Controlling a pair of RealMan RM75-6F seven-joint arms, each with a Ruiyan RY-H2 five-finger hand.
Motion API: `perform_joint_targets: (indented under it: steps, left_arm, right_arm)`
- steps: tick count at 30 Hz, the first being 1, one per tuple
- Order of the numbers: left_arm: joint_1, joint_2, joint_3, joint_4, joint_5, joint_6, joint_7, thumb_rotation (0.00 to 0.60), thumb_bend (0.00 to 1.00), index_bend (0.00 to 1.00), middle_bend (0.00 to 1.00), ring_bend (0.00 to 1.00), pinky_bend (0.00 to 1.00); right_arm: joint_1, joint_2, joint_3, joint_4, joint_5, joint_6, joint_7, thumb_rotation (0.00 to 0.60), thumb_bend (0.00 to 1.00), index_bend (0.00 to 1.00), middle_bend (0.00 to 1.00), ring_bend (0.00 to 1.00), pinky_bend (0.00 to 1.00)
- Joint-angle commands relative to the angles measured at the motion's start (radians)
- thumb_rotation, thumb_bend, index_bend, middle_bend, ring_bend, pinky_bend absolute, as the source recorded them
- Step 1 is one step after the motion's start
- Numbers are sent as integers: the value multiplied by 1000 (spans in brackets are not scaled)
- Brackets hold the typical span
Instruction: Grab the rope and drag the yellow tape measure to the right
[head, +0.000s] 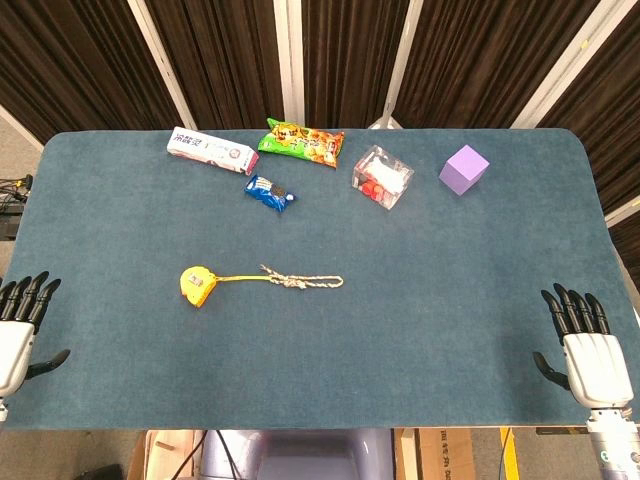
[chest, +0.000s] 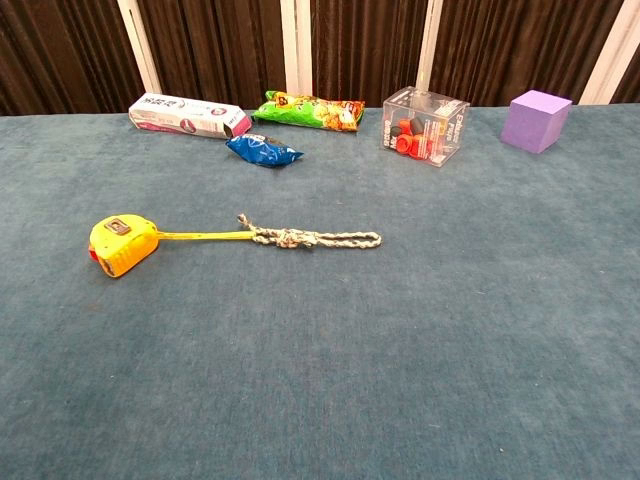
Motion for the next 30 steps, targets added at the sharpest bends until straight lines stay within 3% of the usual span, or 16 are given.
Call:
perform_joint_targets:
  steps: [1, 30]
  left_arm:
    - [-1, 1, 1, -1, -1, -3, 2, 600, 0, 0, 0, 0, 0]
    - [2, 17, 4, -15, 3, -1, -38, 600, 0, 0, 0, 0, 0]
  right_arm:
    - [0, 0, -1, 0, -1, 0, 2, 600, 291, 0, 0, 0, 0]
    - [13, 2, 1, -13, -6, -17, 47, 600, 290, 0, 0, 0, 0]
